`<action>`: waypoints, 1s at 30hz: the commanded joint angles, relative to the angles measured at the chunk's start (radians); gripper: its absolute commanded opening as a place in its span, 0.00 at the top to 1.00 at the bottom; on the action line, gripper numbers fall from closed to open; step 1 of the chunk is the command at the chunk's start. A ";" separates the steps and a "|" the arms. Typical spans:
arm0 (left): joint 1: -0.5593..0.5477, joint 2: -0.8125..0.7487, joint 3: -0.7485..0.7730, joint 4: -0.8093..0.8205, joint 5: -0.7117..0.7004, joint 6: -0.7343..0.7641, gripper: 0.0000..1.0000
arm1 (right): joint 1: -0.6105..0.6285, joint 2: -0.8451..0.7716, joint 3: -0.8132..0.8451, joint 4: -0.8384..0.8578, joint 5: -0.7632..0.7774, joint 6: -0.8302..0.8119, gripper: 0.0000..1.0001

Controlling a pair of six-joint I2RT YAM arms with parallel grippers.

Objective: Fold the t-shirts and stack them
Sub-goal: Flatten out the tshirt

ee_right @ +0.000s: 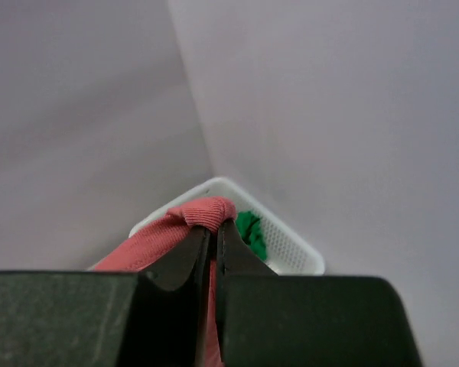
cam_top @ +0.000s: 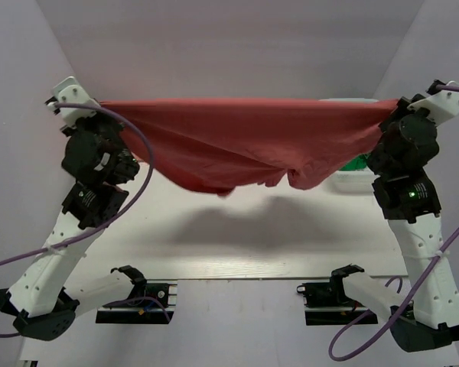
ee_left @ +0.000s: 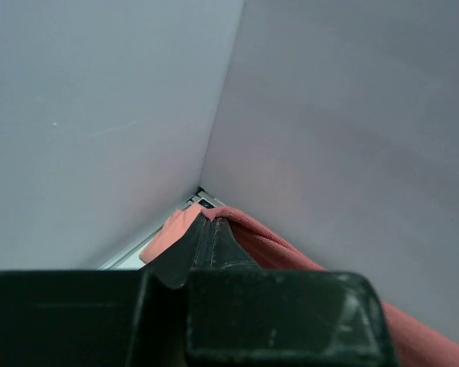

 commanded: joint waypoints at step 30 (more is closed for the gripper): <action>0.161 0.392 -0.134 -0.319 0.194 -0.539 1.00 | -0.009 0.330 -0.167 0.063 -0.599 0.149 1.00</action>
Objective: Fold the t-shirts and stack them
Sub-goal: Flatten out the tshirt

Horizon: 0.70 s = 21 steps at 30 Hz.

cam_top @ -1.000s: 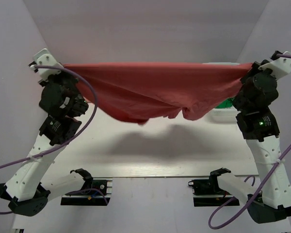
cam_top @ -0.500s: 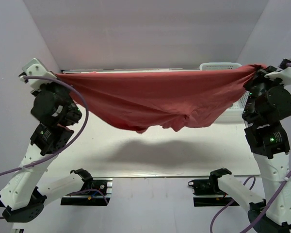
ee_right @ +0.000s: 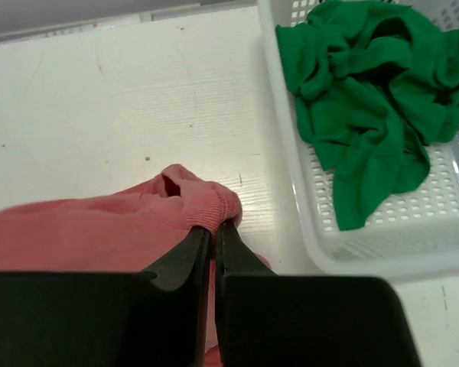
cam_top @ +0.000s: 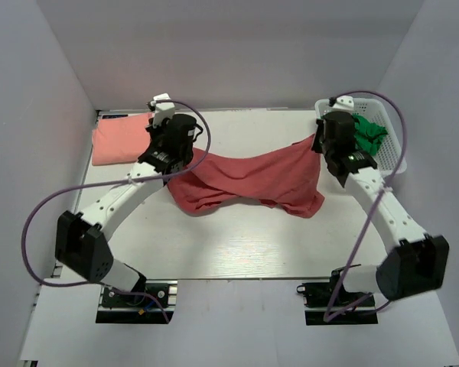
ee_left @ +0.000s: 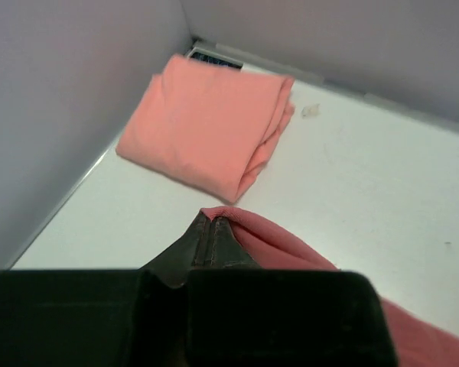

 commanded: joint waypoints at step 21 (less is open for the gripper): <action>0.347 0.738 0.642 -0.106 0.440 -0.175 1.00 | -0.062 0.966 0.913 0.071 -0.005 -0.084 1.00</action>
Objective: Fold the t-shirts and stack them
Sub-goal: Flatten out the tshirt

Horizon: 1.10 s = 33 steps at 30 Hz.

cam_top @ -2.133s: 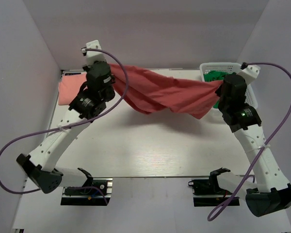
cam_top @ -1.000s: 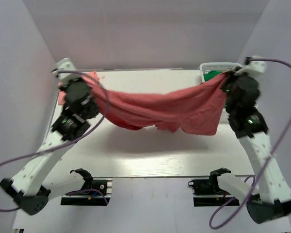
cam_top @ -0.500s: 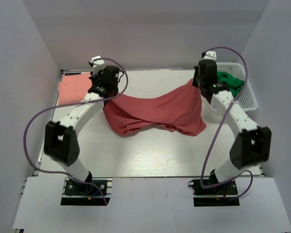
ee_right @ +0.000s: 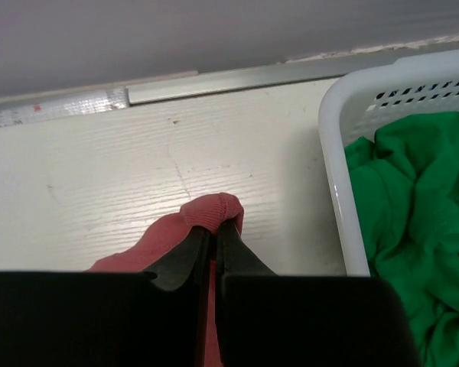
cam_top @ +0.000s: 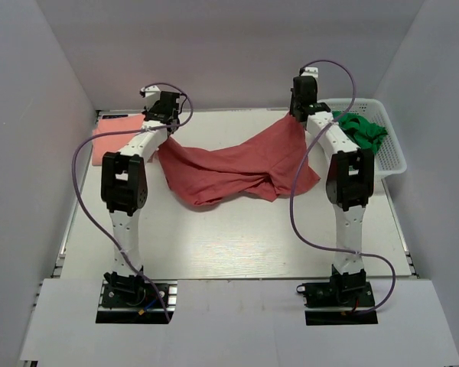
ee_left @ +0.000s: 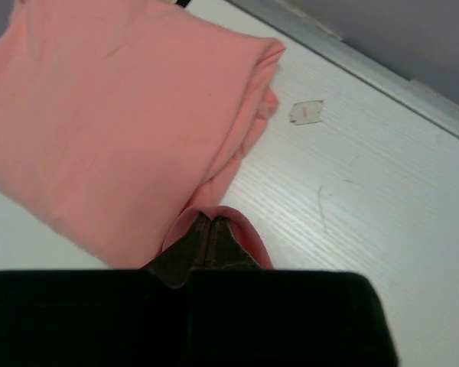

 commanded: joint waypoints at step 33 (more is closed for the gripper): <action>-0.466 -0.597 -0.735 0.000 0.643 0.017 0.14 | -0.019 -0.760 -0.845 -0.167 -0.318 0.262 0.10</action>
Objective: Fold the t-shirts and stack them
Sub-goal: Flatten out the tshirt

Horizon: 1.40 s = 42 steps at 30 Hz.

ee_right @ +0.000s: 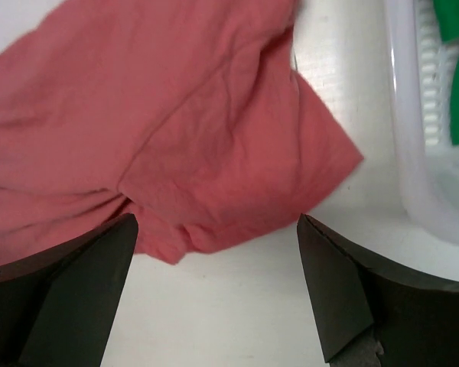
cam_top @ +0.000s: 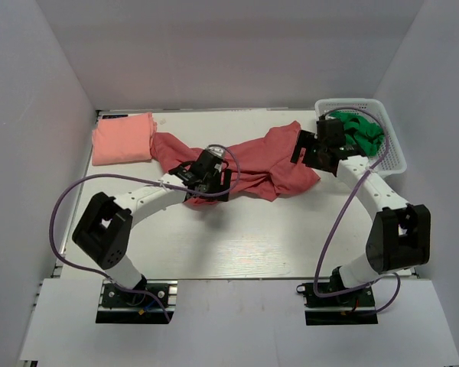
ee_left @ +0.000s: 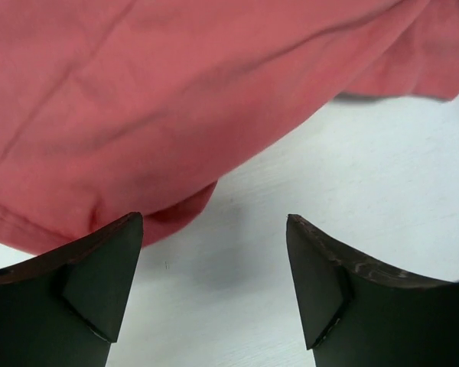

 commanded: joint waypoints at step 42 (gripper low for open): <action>-0.043 -0.081 -0.145 -0.084 -0.256 -0.175 1.00 | -0.015 0.136 -0.205 0.088 0.324 0.623 0.29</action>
